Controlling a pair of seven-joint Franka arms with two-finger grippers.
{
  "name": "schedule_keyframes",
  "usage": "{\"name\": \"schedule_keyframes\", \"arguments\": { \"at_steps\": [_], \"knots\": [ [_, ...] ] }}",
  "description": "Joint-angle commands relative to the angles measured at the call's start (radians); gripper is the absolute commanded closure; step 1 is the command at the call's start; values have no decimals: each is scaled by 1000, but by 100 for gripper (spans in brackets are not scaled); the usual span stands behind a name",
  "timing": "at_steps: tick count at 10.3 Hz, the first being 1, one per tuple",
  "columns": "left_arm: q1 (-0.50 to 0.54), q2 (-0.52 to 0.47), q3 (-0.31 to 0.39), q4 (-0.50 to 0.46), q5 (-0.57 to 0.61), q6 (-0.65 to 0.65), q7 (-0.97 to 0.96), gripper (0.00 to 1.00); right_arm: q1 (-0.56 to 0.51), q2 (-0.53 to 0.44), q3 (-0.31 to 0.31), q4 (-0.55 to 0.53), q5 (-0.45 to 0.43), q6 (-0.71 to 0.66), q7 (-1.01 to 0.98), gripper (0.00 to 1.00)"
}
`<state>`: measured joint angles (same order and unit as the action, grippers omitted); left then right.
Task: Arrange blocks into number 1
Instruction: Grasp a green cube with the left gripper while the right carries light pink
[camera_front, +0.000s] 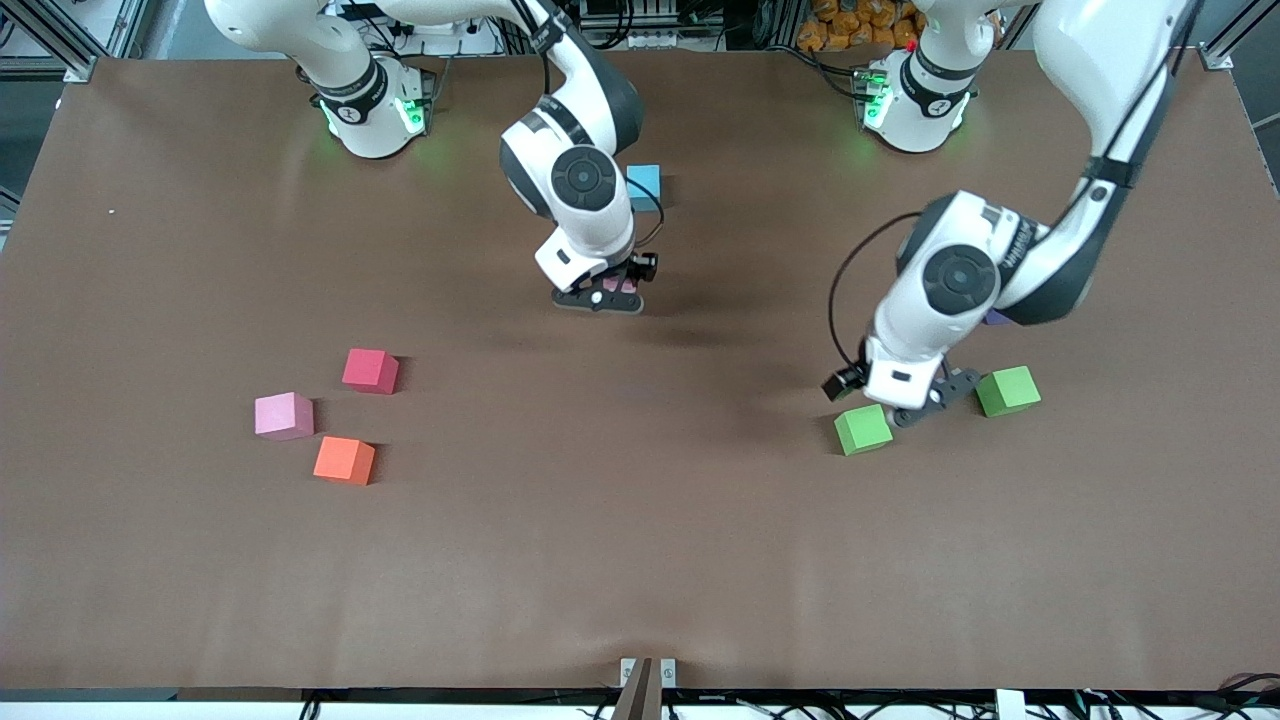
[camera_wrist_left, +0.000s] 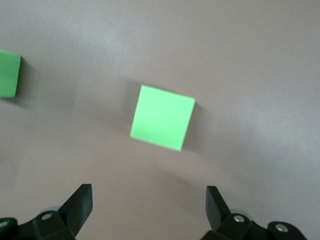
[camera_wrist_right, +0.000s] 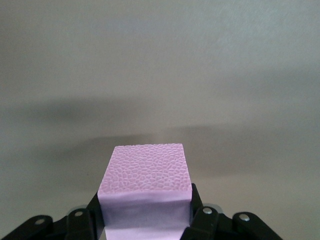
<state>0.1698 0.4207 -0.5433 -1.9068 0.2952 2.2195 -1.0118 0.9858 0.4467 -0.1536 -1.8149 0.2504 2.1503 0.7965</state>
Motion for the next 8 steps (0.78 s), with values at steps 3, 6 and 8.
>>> {"name": "schedule_keyframes", "arguments": {
  "at_steps": [3, 6, 8],
  "knots": [
    [14, 150, 16, 121, 33, -4, 39, 0, 79, -11, 55, -64, 17, 75, 62, 36],
    [11, 220, 20, 183, 71, -3, 42, 0, 93, -13, 115, -156, 17, 210, 99, 36],
    [2, 250, 22, 184, 114, -3, 39, 0, 102, -14, 138, -168, 17, 212, 127, 36]
  ]
}}
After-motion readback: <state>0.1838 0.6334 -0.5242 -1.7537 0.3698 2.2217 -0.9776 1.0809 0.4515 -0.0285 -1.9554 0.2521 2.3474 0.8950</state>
